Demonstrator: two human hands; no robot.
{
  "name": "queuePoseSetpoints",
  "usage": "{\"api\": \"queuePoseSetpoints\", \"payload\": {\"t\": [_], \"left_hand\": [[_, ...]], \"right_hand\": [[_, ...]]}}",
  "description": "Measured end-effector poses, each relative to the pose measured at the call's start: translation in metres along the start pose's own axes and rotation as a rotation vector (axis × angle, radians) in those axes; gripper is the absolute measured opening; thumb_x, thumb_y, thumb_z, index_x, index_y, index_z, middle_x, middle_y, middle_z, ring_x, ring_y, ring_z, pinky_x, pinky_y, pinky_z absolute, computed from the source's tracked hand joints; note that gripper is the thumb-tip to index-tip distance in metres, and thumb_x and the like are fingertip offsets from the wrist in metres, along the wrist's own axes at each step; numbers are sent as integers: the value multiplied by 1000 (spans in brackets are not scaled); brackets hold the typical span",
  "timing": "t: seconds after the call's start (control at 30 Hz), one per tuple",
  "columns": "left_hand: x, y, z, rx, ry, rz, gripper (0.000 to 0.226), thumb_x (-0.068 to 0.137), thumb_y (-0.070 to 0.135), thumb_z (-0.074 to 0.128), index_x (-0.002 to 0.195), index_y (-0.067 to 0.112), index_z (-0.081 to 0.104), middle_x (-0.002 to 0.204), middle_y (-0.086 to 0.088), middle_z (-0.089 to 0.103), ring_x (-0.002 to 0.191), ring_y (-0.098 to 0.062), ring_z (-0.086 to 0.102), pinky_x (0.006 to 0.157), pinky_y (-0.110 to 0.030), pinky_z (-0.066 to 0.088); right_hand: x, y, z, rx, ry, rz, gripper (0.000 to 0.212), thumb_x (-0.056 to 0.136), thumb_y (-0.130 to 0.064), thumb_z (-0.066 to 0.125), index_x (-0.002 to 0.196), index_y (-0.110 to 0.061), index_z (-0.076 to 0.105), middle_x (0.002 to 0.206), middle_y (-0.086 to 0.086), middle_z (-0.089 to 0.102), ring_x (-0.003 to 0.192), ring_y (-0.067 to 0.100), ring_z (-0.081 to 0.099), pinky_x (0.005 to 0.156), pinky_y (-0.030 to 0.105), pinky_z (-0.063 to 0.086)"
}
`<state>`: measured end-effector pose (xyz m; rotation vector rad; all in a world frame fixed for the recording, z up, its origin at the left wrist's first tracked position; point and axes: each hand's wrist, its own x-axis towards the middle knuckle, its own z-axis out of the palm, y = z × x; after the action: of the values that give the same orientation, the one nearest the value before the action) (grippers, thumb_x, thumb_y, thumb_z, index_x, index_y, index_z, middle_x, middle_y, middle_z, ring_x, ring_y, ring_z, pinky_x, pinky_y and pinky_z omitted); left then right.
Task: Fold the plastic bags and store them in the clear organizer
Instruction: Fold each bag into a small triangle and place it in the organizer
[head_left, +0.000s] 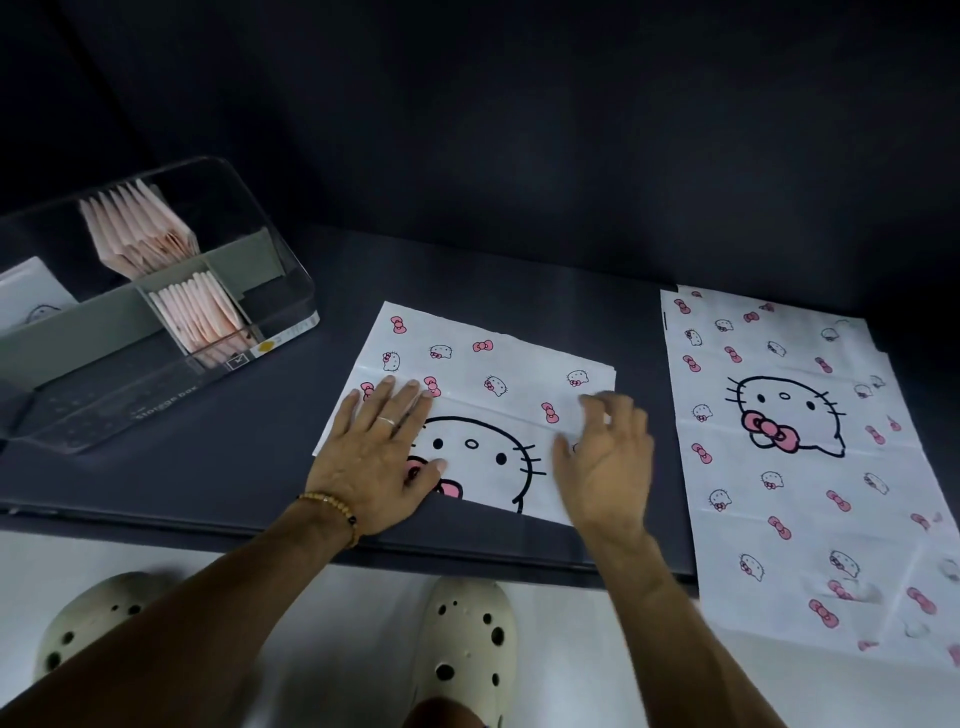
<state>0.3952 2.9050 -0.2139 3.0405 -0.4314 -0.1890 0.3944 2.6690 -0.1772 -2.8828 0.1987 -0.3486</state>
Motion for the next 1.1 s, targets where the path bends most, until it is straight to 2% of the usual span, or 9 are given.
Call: {"api": "queuePoseSetpoints", "payload": {"t": [0.1, 0.2, 0.27, 0.37, 0.47, 0.67, 0.77, 0.87, 1.1], "left_hand": [[-1, -1, -1, -13, -2, 25, 83, 84, 65, 15, 152, 18, 11, 159, -1, 7, 147, -24, 0, 118, -48, 2], [-3, -6, -1, -7, 1, 71, 83, 81, 60, 15, 152, 19, 5, 160, -2, 1, 146, -23, -8, 118, -47, -1], [-2, -9, 0, 12, -4, 88, 85, 81, 64, 15, 152, 19, -1, 159, -2, -6, 146, -23, -12, 118, -47, -1], [-2, -11, 1, 37, -13, 97, 87, 82, 67, 19, 151, 22, -7, 159, -1, -11, 145, -22, -16, 118, -48, -3], [-2, -12, 2, 31, -9, 104, 83, 82, 68, 19, 151, 28, -5, 160, -1, -10, 145, -23, -17, 117, -49, -4], [0, -11, 0, -47, 29, 121, 65, 82, 64, 34, 142, 41, 26, 160, -5, 6, 147, -26, -4, 117, -51, 2], [-1, -11, 1, -49, 26, 109, 65, 80, 66, 30, 141, 43, 26, 160, -5, 6, 147, -25, -4, 117, -51, 2], [0, -11, 1, -48, 24, 99, 66, 79, 69, 30, 140, 44, 24, 160, -4, 5, 146, -24, -6, 117, -50, 1], [-1, -14, 0, -53, 9, 119, 78, 70, 71, 38, 141, 44, 22, 160, -3, 4, 146, -23, -8, 117, -49, -2]], "right_hand": [[-17, -54, 19, 112, -105, -257, 43, 84, -16, 66, 124, -2, 60, 138, 17, 52, 128, 33, 49, 101, 45, 44], [-35, -79, 40, 159, -322, -334, 49, 100, -28, 34, 145, -8, 39, 157, 10, 27, 147, 23, 18, 118, 44, 21], [-40, -65, 44, 66, -364, -371, 56, 101, -38, 19, 151, -14, 28, 160, 5, 16, 149, 19, 6, 121, 44, 10], [-43, -23, 38, -75, -427, -483, 64, 99, -56, 14, 153, -23, 10, 161, -1, -1, 148, 16, -7, 120, 42, 0], [-44, 20, 22, -105, -479, -495, 60, 99, -58, 9, 152, -31, 1, 161, -6, -6, 147, 11, -12, 121, 42, 1], [-56, 62, -12, -20, -459, -354, 52, 101, -40, 24, 151, -27, 26, 161, -1, 14, 149, 17, 9, 120, 42, 10], [-51, 40, -16, -26, -341, -372, 50, 90, -33, 50, 136, -14, 51, 145, 12, 45, 133, 29, 42, 109, 46, 33], [-47, 13, -10, -23, -314, -458, 49, 81, -26, 66, 126, -11, 59, 126, 11, 59, 114, 29, 55, 92, 44, 51], [-34, 1, -4, -128, -234, -501, 11, 86, -7, 61, 96, -7, 66, 94, 9, 64, 84, 28, 60, 65, 39, 56]]}}
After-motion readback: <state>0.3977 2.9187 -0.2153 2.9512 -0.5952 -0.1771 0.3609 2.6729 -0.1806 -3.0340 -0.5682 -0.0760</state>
